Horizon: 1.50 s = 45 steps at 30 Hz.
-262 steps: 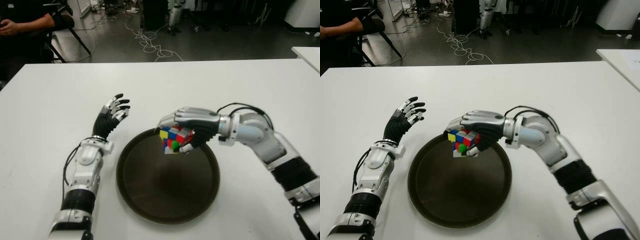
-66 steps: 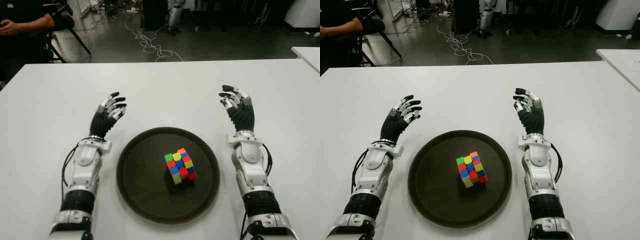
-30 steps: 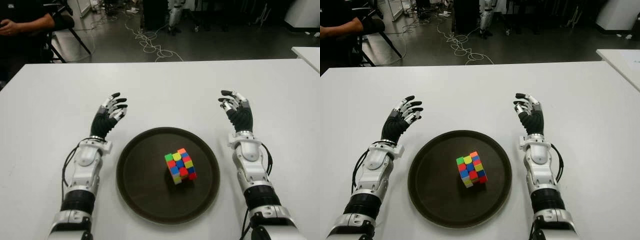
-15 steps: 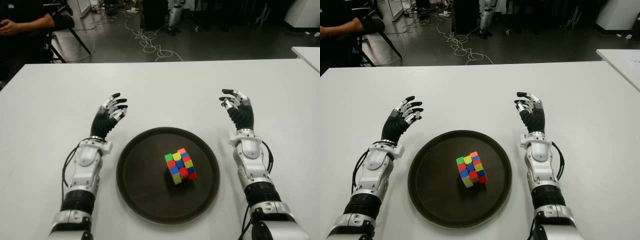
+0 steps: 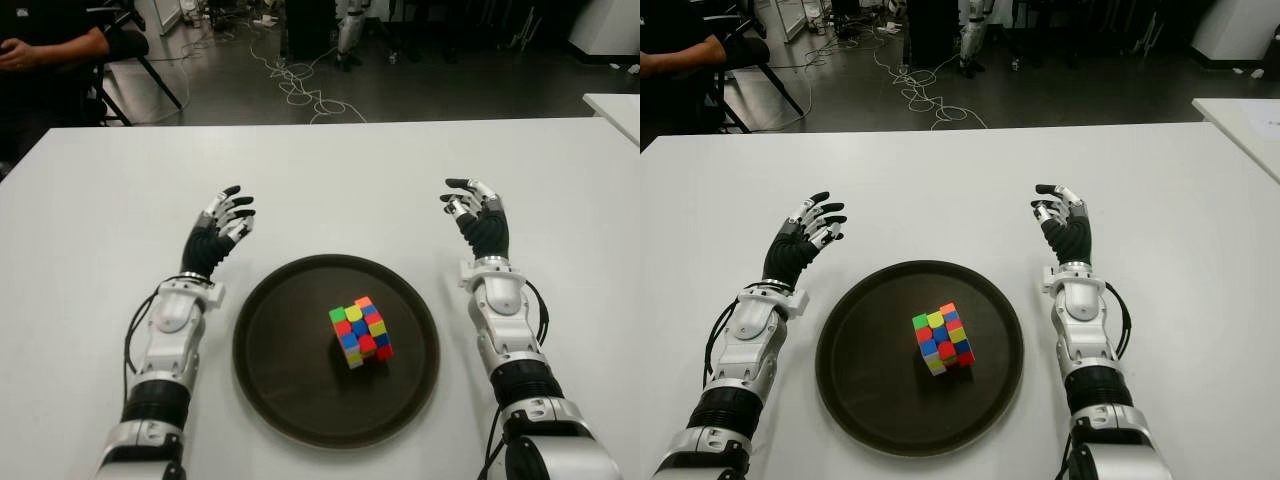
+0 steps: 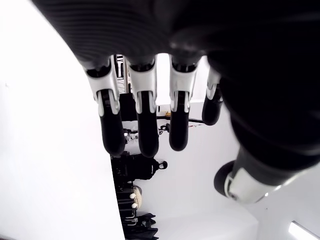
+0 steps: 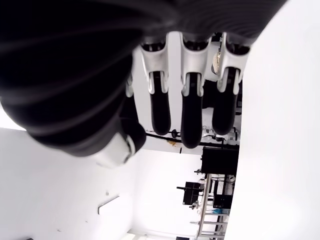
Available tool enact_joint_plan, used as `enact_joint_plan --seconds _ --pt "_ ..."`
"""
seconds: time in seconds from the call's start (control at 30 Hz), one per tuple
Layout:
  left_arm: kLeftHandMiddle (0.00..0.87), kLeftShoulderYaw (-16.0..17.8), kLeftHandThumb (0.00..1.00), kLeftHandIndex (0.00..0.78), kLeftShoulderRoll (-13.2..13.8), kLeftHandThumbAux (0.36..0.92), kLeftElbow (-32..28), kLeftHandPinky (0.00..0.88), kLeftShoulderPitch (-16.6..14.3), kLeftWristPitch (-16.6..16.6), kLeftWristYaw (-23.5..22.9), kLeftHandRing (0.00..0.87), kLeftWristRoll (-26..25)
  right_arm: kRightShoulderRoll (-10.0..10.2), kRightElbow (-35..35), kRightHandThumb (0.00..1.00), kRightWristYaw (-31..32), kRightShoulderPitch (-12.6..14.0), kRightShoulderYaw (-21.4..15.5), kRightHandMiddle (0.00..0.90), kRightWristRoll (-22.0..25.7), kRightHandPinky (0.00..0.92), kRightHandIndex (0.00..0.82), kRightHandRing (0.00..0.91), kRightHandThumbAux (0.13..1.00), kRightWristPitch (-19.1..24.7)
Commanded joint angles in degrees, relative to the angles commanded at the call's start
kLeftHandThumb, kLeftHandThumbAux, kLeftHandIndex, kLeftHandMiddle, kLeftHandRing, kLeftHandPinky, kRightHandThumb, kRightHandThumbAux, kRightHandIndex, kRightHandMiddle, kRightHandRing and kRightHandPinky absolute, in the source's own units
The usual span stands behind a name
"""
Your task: Pick up the Rubik's Cube and put it in the plate
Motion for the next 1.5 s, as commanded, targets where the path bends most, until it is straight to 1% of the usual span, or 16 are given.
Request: enact_joint_plan --seconds 0.63,1.07,1.33,1.5 --pt "0.248 -0.05 0.356 0.147 0.15 0.683 0.29 0.303 0.09 -0.74 -0.1 0.253 0.2 0.03 0.42 0.661 0.45 0.0 -0.29 0.302 0.4 0.375 0.398 0.344 0.744 -0.61" --pt "0.251 0.07 0.352 0.149 0.19 0.686 0.07 0.302 -0.1 -0.12 -0.07 0.25 0.12 -0.01 0.93 0.661 0.24 -0.34 -0.15 0.304 0.0 0.364 0.398 0.341 0.743 -0.88" --pt "0.25 0.08 0.392 0.148 0.44 0.699 0.14 0.312 -0.23 0.07 -0.06 0.25 0.25 0.08 1.46 0.661 0.24 -0.63 -0.18 0.299 0.11 0.372 0.397 0.344 0.743 -1.21" --pt "0.245 0.06 0.377 0.149 0.48 0.695 0.16 0.301 -0.22 0.23 0.08 0.246 0.33 0.06 1.39 0.66 -0.17 -0.66 -0.05 0.304 -0.23 0.377 0.397 0.35 0.744 -1.06"
